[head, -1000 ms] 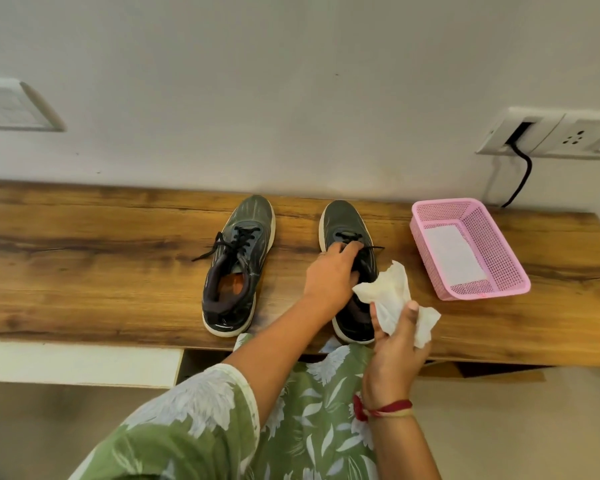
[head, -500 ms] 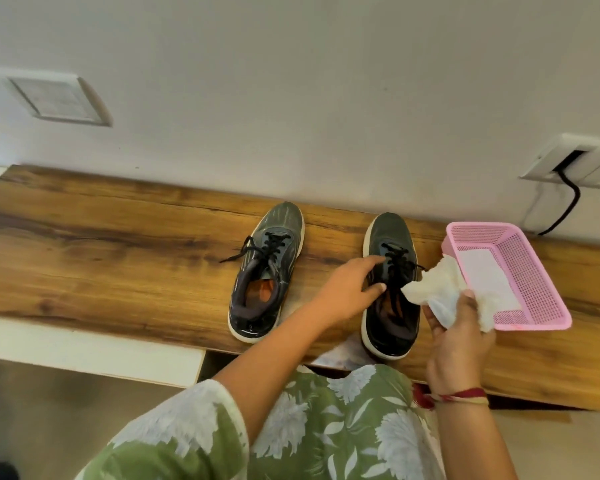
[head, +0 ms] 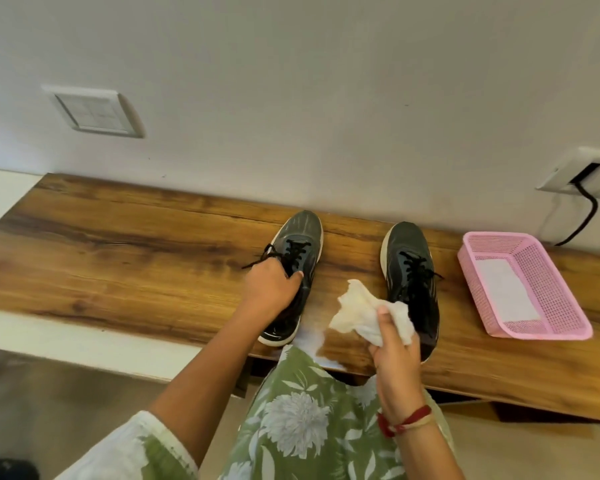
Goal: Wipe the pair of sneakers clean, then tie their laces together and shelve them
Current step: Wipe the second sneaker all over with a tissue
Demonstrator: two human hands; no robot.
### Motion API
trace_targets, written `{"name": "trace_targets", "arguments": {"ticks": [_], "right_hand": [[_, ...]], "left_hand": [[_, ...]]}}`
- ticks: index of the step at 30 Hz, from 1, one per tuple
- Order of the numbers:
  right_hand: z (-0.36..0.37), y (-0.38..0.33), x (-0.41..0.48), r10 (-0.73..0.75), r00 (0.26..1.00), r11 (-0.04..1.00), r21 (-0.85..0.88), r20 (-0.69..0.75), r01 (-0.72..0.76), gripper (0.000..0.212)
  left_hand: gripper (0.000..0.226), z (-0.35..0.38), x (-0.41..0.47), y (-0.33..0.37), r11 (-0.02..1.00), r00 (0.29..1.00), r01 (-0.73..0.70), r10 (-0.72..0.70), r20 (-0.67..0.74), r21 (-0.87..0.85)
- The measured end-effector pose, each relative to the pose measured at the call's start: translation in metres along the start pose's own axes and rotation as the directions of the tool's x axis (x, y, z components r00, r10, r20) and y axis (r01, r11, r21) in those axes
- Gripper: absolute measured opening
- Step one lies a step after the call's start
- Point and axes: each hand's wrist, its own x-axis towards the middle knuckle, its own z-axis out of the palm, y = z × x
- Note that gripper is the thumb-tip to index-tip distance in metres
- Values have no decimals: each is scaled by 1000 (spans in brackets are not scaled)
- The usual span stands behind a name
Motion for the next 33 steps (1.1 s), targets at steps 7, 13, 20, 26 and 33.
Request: {"name": "trace_targets", "arguments": {"ticks": [7,13,20,26,33], "right_hand": [[6,19,-20,91,993,995,51,-71,-88,20],[5,30,-26,259,961,943,241,-95,-231,37],[2,24,-23,281,960,895,361,-3,-261,23],[-1,24,-21,384,914,805,438,129,-400,37],[-2,20,-25,404,894,743,501,195,-445,42]], "left_hand": [[43,27,-1,2,985,983,137,-123,134,-105],[52,19,-7,-2,986,974,95,-64,218,-137],[25,14,0,-7,988,966,72,-34,258,-139],[33,5,-1,-9,975,943,122,-54,329,-188],[27,-4,-11,-10,922,931,146,-6,366,-358]]}}
